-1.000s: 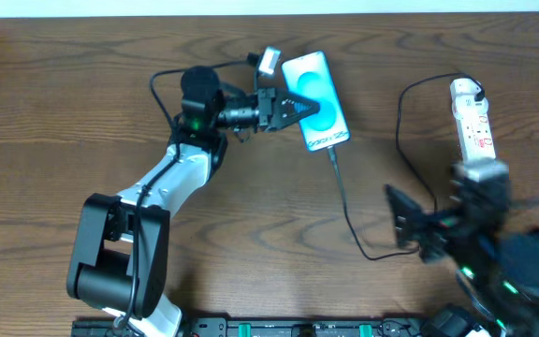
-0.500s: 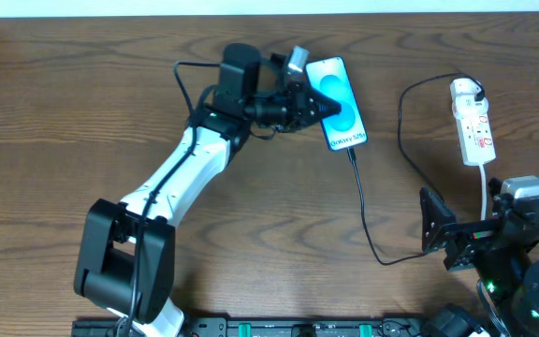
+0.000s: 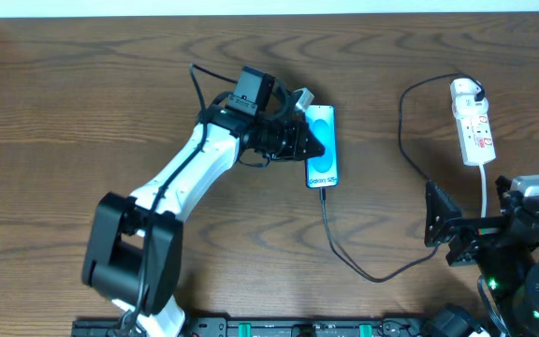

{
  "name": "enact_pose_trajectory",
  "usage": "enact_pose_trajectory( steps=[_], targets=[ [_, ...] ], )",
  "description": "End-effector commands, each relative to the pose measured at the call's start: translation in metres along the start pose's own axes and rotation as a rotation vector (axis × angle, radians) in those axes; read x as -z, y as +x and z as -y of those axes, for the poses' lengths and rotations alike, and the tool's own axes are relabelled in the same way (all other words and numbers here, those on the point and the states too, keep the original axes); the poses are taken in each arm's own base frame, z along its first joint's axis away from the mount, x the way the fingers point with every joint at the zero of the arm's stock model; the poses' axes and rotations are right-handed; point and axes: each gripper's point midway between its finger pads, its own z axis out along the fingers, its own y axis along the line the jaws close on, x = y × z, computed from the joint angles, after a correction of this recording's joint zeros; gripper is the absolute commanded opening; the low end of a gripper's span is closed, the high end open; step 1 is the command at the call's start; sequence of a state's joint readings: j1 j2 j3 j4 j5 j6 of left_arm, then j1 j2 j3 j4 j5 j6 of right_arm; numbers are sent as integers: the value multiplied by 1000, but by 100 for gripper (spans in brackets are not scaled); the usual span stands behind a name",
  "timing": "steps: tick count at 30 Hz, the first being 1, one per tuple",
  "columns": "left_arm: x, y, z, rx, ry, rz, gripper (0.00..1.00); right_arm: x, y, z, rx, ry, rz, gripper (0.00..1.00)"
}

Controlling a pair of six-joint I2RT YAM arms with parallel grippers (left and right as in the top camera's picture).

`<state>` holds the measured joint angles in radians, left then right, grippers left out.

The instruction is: Plug charger to phone and switch on socket

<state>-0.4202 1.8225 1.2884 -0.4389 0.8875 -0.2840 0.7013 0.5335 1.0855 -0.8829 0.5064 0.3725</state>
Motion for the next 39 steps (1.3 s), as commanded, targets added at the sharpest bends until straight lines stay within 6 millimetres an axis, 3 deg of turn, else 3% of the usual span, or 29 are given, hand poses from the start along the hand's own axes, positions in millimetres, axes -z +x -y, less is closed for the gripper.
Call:
enact_pose_trajectory(
  steps=[1, 7, 13, 17, 25, 33, 39],
  targets=[
    [-9, -11, -10, -79, -27, -3, 7, -6, -1, 0, -40, 25, -3, 97],
    [-39, -21, -22, -37, -32, -75, 7, -16, 4, -4, -42, 40, -39, 97],
    [-59, -22, 0, -68, 172, -124, 7, -24, 9, -6, -35, 51, -62, 98],
    [-70, -20, -13, -43, 169, -139, 7, -27, 10, -8, -29, 55, -72, 98],
    [-82, -22, -36, -16, 79, -124, 7, -35, 15, -11, -25, 66, -95, 97],
    [-89, -17, -35, -36, 73, -138, 8, -45, 14, -17, -23, 68, -99, 98],
    [-100, -11, -46, -26, 22, -151, 8, -53, 20, -22, -52, 71, -128, 98]
  ],
)
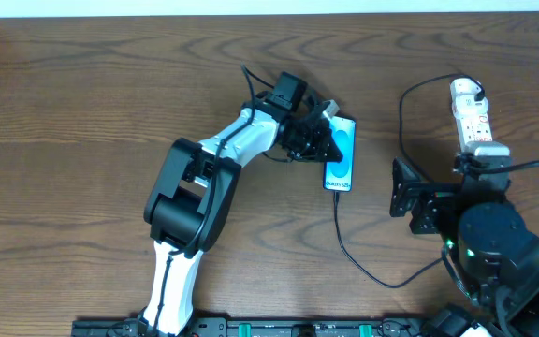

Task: Plug charger to phone and switch on socket
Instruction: 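Lower the held phone flat onto the table with the left gripper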

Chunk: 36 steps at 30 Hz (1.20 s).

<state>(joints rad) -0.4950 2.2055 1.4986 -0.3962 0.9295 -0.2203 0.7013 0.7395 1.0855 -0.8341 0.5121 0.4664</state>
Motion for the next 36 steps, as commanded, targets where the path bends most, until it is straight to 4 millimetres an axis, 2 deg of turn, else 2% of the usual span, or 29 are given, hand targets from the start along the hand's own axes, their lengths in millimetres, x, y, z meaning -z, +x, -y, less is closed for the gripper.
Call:
enact_pose_trajectory(
  steps=[1, 3, 4, 10, 11, 16, 22, 24, 31, 34, 36],
  targets=[
    [-6, -4, -1, -5, -8, 0, 8, -4, 1, -2, -33, 5, -12, 99],
    [-6, -3, -2, 3, -11, -4, 9, -6, 2, -3, -29, 6, -19, 99],
    [-6, -3, -3, 3, -15, -3, 14, -7, 3, -3, -28, 8, -20, 99],
    [-6, -3, -4, 24, -17, -3, 17, -10, 3, -4, -26, 10, -24, 99],
    [-6, -4, -4, 26, -18, -2, 22, -11, 3, -5, -25, 11, -26, 99],
    [-6, -5, -7, 26, -36, 4, 33, -16, 6, -7, -16, 18, -39, 99],
    [-6, -5, -9, 25, -50, 8, 34, -20, 7, -9, -13, 21, -45, 99],
    [-6, -5, -10, 25, -52, 9, 39, -21, 7, -9, -12, 22, -47, 99],
    [-5, -8, -19, 25, -108, 26, 41, -22, 8, -10, -9, 24, -51, 99],
    [-5, -8, -19, 25, -108, 26, 48, -22, 8, -10, -9, 24, -51, 99],
    [-5, -8, -19, 25, -108, 26, 56, -22, 8, -10, -9, 24, -51, 99]
  ],
)
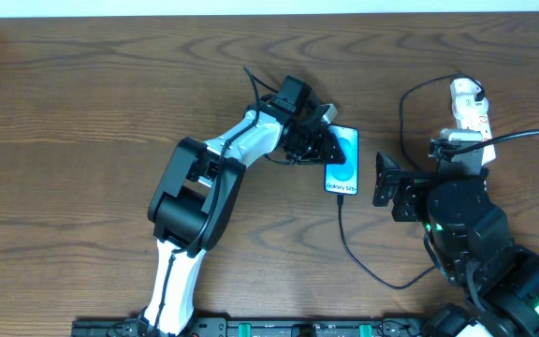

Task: Plug charger to phone and switch on socket
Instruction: 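Lower the held phone flat onto the table with the left gripper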

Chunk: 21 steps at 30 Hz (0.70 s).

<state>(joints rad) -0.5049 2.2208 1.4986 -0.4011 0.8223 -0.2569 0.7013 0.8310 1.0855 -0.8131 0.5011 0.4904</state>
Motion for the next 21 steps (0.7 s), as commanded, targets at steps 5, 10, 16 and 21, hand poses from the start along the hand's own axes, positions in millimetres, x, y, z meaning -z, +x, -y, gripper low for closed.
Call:
enact_pose_trajectory(
  steps=[5, 10, 16, 21],
  targets=[
    [2, -9, -3, -17, -31, 22, 65, 1, -3, 1, -20, 5, 9, 99],
    [2, -11, -8, -16, -56, 30, 76, 1, -3, 1, -20, 5, 9, 99],
    [2, -12, -14, -13, -94, 40, 77, 1, -3, 1, -19, 5, 8, 99],
    [10, -17, -35, 6, -198, 70, 95, 1, 0, -1, -17, -11, -4, 99]
  ],
)
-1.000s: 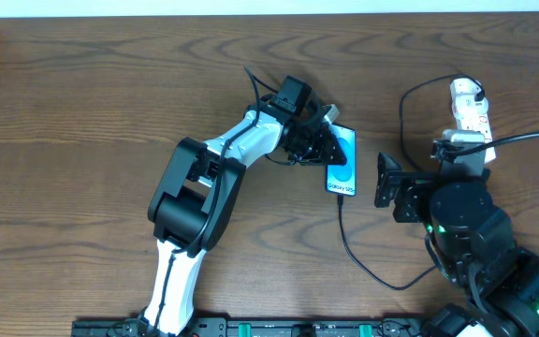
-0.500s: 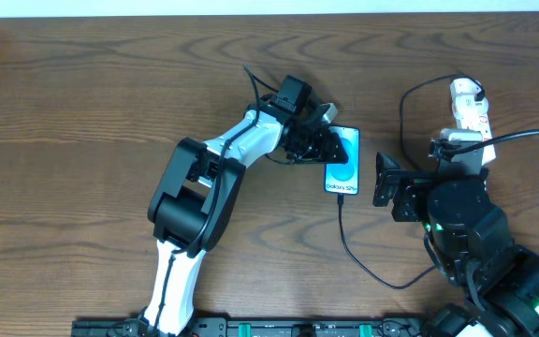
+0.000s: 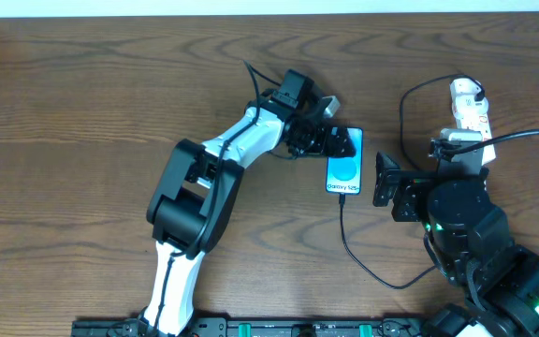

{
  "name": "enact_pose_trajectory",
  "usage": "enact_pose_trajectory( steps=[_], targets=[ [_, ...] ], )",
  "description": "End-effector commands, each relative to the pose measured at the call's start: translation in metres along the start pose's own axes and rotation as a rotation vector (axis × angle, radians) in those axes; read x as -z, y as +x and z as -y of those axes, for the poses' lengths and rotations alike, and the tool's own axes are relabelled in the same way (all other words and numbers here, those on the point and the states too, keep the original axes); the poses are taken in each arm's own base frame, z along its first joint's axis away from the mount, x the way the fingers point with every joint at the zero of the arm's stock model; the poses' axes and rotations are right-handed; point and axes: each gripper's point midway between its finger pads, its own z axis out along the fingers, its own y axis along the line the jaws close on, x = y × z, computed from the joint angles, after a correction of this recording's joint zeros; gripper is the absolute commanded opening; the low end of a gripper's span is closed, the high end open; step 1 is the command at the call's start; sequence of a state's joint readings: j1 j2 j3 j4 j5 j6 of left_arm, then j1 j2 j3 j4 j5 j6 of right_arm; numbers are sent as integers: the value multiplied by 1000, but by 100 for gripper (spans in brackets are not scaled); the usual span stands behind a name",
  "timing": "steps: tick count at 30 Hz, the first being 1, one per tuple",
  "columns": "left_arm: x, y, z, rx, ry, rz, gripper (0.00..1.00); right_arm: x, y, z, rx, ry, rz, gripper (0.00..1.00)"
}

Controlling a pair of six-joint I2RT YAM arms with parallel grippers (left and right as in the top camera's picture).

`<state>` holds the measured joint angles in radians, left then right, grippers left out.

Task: Plug charger to phone and switch on socket
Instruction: 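Lower the held phone flat onto the table with the left gripper, then open the left gripper and withdraw it toward the lower left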

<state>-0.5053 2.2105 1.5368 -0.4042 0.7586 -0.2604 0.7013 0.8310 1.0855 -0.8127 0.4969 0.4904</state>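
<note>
The phone (image 3: 343,174), blue screen up, lies on the table right of centre with the charger cable (image 3: 349,241) plugged into its near end. My left gripper (image 3: 342,141) lies over the phone's far end; its grip is hidden by its own fingers. The right gripper (image 3: 383,180) hovers just right of the phone, jaws apart and empty. At the far right lies the white power strip (image 3: 468,105), its near half covered by my right arm. The socket switch cannot be made out.
The black cable loops from the phone toward the table's front edge, passes under my right arm, and rises in a loop (image 3: 403,117) to the strip. A pale wall edge (image 3: 251,7) borders the far side of the wooden table.
My left gripper has shifted slightly right and away, now over the phone's far end, and more of the screen shows. The phone has turned a little. The right arm has not moved.
At first my left gripper was on the phone left of centre, the cable plugged in, and my right arm was low at the right edge. The phone and left gripper then stood further right while my right arm came up beside the strip. Now the right gripper is beside the phone.
</note>
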Motion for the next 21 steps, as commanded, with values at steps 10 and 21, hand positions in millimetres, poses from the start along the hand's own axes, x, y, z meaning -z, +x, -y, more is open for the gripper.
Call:
enact_pose_trajectory(
  steps=[10, 21],
  targets=[
    [101, -9, -91, 173, -320, 99, 96, 1, 15, -1, 10, -20, -71, 99],
    [298, -4, -72, 259, -382, 437, 96, -16, 18, -10, 23, -8, -94, 99]
  ],
)
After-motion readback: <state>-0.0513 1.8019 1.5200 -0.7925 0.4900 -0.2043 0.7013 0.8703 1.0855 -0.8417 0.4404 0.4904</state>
